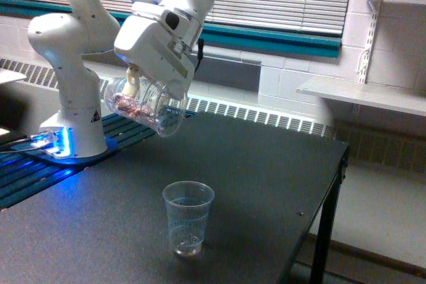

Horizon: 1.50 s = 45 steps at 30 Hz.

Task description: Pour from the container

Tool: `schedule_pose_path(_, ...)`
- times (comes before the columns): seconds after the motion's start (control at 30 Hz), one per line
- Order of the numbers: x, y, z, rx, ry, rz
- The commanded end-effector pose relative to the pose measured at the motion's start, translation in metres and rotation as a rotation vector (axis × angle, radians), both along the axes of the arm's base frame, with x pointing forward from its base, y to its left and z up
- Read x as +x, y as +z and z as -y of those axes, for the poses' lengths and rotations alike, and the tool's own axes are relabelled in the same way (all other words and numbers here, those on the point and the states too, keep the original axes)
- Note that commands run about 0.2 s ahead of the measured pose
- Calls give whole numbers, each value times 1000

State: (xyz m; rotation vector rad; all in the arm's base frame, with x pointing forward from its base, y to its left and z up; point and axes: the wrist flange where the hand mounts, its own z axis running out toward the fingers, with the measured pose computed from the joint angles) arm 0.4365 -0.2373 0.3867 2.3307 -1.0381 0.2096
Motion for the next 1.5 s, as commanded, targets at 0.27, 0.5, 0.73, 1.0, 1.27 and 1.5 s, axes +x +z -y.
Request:
schedule_pose_path(0.27, 1, 6, -3, -48, -7, -22)
schedule_pose_path(0.5, 6, 8, -5, -73, 12, -42)
schedule_pose_path(0.73, 12, 6, -5, -75, 31, -55)
schedule_pose_path(1.0, 19, 5, -5, -78, 63, -69)
schedule_pose_path(1.27, 20, 5, -8, -81, 79, -87)
schedule_pose_path(1.5, 19, 3, -10, -85, 86, -108)
